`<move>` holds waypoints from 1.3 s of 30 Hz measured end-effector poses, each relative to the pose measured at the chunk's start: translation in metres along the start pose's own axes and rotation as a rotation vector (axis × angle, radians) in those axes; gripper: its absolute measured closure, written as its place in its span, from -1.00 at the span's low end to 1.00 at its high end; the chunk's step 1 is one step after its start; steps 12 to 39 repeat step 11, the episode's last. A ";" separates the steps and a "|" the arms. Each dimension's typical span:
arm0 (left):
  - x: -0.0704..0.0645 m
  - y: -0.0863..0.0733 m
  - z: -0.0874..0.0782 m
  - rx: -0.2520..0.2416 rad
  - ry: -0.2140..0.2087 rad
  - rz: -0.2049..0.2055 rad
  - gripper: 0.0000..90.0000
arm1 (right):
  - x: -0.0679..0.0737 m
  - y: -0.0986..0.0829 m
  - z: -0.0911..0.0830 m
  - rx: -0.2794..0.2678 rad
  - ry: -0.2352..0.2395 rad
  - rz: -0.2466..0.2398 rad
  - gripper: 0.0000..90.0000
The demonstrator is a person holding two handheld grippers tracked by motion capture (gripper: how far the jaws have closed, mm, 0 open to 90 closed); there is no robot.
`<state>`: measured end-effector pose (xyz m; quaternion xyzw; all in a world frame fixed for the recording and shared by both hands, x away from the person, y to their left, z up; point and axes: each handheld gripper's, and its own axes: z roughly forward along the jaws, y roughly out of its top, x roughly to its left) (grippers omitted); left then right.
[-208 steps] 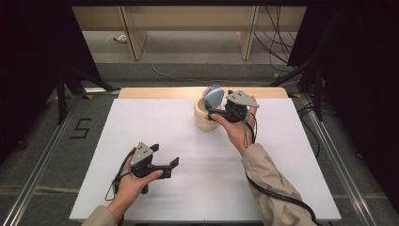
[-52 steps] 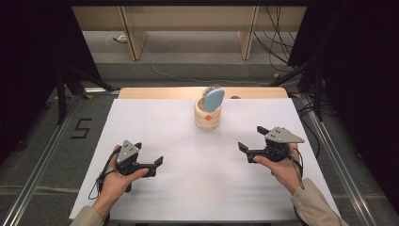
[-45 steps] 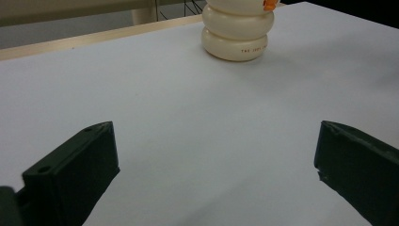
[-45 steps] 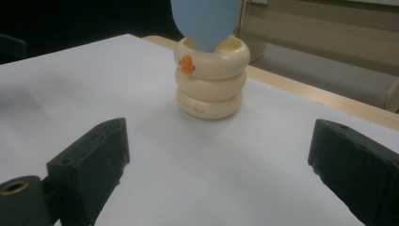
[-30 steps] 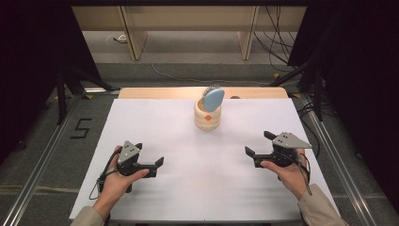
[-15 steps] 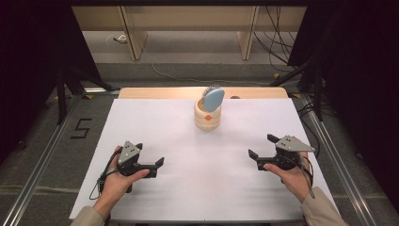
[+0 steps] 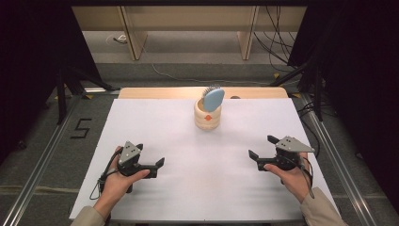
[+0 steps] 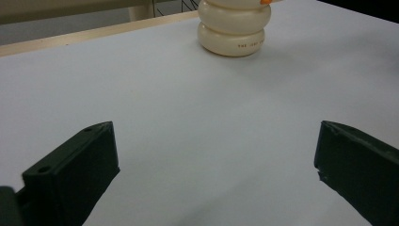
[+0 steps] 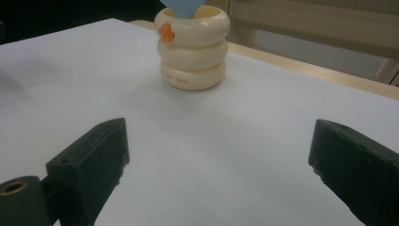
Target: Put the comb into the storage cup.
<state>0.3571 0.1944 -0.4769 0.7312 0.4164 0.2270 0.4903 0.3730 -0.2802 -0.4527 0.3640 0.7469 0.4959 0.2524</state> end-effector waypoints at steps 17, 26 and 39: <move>-0.001 0.000 0.001 -0.008 -0.003 -0.002 -1.00 | -0.001 0.000 0.000 -0.011 -0.009 0.003 -0.86; -0.001 0.000 0.001 -0.008 -0.003 -0.002 -1.00 | -0.001 0.000 0.000 -0.011 -0.009 0.003 -0.86; -0.001 0.000 0.001 -0.008 -0.003 -0.002 -1.00 | -0.001 0.000 0.000 -0.011 -0.009 0.003 -0.86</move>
